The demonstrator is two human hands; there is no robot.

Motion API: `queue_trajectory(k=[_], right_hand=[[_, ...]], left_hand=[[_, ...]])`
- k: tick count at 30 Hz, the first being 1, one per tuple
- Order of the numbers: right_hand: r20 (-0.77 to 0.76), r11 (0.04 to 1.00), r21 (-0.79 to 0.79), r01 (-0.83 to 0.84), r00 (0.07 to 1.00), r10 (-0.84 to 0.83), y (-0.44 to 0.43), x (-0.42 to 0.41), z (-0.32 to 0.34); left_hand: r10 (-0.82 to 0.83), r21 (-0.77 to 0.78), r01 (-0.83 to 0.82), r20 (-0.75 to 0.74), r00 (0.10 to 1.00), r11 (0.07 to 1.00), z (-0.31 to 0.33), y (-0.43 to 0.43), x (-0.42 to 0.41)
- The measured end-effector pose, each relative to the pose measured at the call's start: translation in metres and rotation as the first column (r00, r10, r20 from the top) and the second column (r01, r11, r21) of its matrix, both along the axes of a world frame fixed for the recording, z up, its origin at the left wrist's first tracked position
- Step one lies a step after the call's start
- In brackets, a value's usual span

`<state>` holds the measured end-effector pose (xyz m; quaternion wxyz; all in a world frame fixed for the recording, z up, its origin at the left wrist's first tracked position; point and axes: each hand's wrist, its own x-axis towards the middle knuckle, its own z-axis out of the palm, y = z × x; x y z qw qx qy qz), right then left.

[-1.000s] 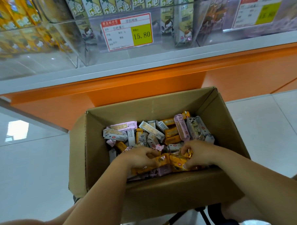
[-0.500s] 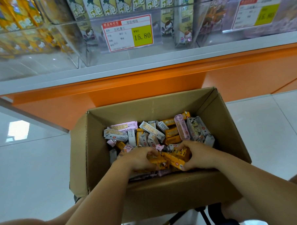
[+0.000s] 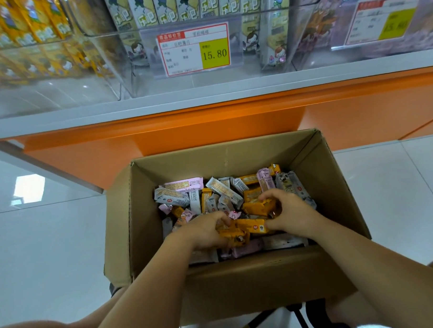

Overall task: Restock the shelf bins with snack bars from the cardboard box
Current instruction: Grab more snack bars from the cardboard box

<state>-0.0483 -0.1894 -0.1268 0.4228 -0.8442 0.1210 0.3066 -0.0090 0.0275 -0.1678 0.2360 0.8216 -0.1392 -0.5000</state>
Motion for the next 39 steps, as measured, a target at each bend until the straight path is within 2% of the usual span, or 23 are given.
queue_trajectory(k=[8,16,21,25,33,35,39], right_hand=[[0.061,1.0,-0.014,0.004,0.998,-0.003,0.004,0.004,0.003],[0.254,0.997,0.024,0.074,0.964,-0.077,0.005,0.014,0.048],[0.403,0.988,0.122,0.1,0.904,-0.141,0.012,0.012,0.1],[0.522,0.979,0.173,0.107,0.833,-0.183,0.016,0.006,0.148],[0.635,0.931,0.362,0.056,0.716,-0.29,0.038,0.006,0.253],[0.646,0.901,0.432,0.034,0.686,-0.335,0.053,0.013,0.271],[0.673,0.853,0.522,-0.02,0.624,-0.397,0.099,0.037,0.292]], left_hand=[[0.036,-0.068,-0.027,0.131,0.991,0.997,0.0,0.001,-0.002],[0.327,-0.272,-0.242,0.33,0.886,0.931,0.062,0.004,0.007],[0.445,-0.437,-0.244,0.451,0.774,0.866,0.116,0.002,-0.001],[0.525,-0.567,-0.175,0.543,0.655,0.805,0.162,-0.001,-0.01],[0.54,-0.596,-0.011,0.72,0.436,0.803,0.265,0.024,-0.003],[0.565,-0.61,0.0,0.734,0.378,0.792,0.289,0.043,0.005],[0.69,-0.702,-0.05,0.682,0.243,0.711,0.315,0.09,0.024]])
